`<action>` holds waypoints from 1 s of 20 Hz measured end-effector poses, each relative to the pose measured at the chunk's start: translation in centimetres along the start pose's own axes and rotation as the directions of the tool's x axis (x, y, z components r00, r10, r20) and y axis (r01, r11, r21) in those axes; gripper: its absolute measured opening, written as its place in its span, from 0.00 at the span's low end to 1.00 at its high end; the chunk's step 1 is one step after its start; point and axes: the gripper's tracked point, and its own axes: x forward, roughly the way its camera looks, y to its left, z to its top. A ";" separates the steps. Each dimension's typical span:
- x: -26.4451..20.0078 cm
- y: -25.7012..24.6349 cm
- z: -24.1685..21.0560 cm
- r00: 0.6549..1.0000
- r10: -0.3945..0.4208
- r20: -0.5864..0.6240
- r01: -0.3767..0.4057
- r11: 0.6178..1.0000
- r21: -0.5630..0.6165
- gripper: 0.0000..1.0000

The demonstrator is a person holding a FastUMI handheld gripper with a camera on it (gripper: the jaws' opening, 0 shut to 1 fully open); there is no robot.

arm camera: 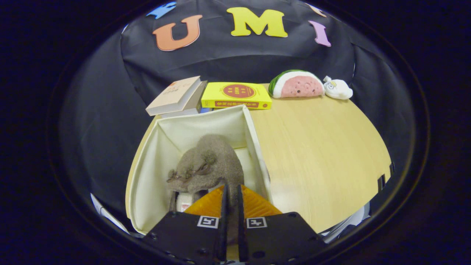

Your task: Open the storage box then place both shoes into the box .Put the left shoe in first, then the right shoe, with the right side of both shoes facing outward in a uniform manner.

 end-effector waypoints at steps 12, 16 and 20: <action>-5.7 -3.4 4.5 0.973 0.046 0.226 -0.033 0.998 -0.060 0.65; -7.7 -7.2 5.4 0.960 0.075 0.271 -0.066 0.997 -0.039 0.97; -11.3 -12.1 7.5 0.904 0.060 0.423 -0.042 0.998 -0.053 0.96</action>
